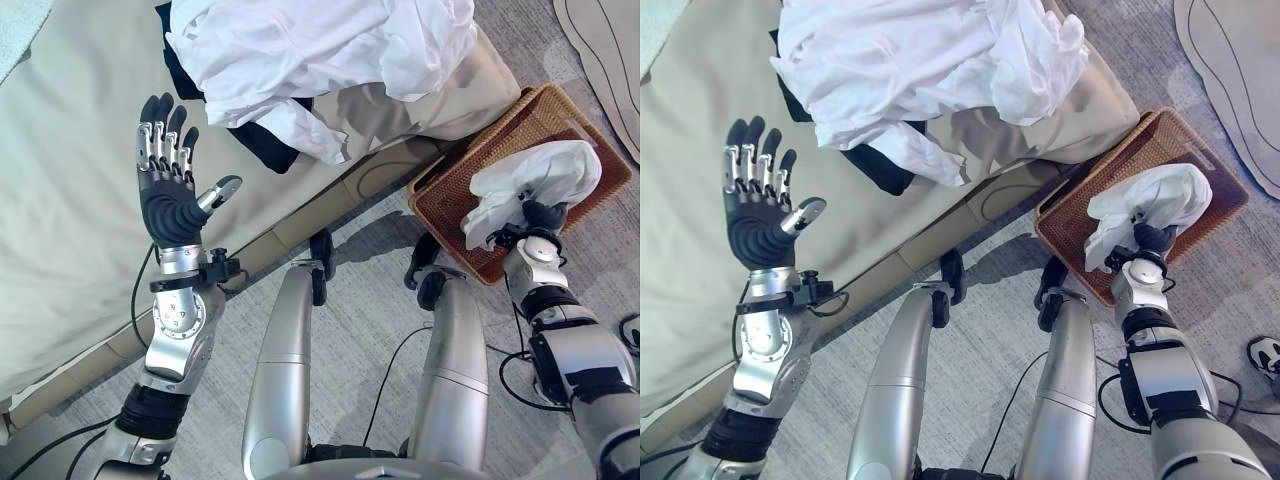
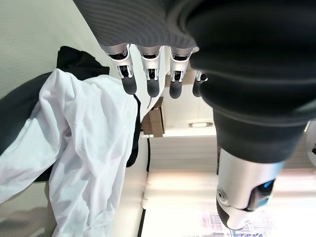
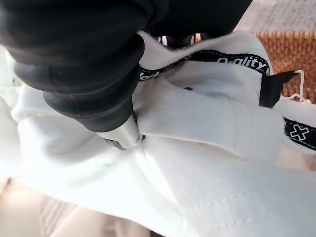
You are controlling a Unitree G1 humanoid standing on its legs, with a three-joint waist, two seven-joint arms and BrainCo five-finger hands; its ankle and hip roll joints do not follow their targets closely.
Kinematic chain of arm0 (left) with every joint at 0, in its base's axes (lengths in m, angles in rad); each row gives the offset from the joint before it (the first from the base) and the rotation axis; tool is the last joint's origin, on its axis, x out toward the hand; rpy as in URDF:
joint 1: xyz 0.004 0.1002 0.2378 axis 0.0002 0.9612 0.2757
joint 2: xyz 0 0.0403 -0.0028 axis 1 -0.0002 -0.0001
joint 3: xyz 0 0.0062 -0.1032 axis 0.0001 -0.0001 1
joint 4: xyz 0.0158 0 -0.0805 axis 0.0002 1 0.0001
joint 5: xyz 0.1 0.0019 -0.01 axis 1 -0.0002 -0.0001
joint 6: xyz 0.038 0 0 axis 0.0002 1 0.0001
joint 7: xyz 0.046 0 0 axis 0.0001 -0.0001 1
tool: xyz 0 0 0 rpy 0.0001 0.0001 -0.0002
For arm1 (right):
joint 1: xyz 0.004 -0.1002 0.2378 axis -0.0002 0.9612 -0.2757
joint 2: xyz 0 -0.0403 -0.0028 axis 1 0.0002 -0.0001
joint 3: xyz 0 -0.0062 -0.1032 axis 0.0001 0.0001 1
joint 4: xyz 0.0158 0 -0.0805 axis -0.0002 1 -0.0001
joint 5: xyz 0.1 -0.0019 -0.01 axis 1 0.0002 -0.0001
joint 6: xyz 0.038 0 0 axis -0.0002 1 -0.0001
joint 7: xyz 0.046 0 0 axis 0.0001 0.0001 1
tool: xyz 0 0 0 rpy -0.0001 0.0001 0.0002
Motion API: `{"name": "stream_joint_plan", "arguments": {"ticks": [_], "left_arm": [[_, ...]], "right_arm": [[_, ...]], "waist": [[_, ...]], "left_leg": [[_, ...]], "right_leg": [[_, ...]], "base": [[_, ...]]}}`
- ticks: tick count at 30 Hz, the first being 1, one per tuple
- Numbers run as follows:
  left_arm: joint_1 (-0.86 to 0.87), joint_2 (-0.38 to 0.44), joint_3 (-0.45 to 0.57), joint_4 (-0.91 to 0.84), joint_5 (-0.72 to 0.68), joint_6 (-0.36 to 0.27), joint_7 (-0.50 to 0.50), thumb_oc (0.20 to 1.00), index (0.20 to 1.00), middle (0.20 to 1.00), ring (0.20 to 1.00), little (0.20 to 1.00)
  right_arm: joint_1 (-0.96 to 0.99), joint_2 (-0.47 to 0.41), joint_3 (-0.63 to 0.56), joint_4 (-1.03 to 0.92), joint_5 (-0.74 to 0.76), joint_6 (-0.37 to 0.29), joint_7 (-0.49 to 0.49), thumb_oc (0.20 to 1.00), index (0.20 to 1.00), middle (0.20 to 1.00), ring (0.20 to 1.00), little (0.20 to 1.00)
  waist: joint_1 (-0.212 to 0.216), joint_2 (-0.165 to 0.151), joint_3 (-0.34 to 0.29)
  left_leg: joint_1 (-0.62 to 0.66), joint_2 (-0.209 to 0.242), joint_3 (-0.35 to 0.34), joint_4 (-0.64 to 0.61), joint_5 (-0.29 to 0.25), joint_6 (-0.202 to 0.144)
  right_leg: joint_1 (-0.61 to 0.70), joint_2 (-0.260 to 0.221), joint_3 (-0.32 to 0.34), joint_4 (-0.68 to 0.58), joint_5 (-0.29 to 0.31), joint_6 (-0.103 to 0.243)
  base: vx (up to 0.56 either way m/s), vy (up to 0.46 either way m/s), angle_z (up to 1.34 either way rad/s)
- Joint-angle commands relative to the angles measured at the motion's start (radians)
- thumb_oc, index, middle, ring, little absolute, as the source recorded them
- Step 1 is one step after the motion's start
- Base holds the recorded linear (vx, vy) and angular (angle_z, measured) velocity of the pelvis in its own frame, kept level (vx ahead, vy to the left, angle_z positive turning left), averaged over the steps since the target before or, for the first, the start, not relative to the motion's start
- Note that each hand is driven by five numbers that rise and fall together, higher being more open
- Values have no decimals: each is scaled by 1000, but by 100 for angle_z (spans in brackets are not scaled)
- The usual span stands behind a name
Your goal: Pick up clothes into the bucket
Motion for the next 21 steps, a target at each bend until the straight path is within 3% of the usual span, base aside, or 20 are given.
{"name": "stream_joint_plan", "arguments": {"ticks": [1, 3, 13, 21], "left_arm": [[20, -31, 0, -86, -3, -52, 12, 1000, 1000, 1000, 1000, 1000], [16, -34, 1, -84, -5, -49, 11, 1000, 1000, 1000, 1000, 1000], [1, -35, 1, -77, -7, -40, 20, 1000, 1000, 1000, 1000, 1000], [-25, -34, 7, -62, 3, -33, 27, 1000, 1000, 1000, 1000, 1000]], "right_arm": [[17, -60, 19, 42, -19, -1, -3, 721, 721, 721, 721, 721], [12, -59, 32, 46, -28, 9, 6, 1000, 1000, 1000, 1000, 1000], [-34, -42, 21, 122, -42, 40, -26, 1000, 1000, 1000, 1000, 1000], [-56, -34, -20, 168, 8, 53, -57, 1000, 1000, 1000, 1000, 1000]], "waist": [[-6, 39, -80], [-7, 36, -82], [-9, 30, -93], [-13, 25, -101]], "left_leg": [[-40, 5, 0, 13, -9, 3], [-40, 7, 1, 13, -9, 3], [-15, 12, 4, -40, 5, 2], [65, 16, 14, -180, 47, -7]], "right_leg": [[7, -8, 78, -27, 41, 82], [8, -7, 77, -29, 41, 80], [32, -7, 69, -86, 60, 85], [105, -13, 54, -217, 110, 106]], "base": [[0, 0, 0], [0, 0, 0], [0, 0, 0], [0, 0, 0]]}}
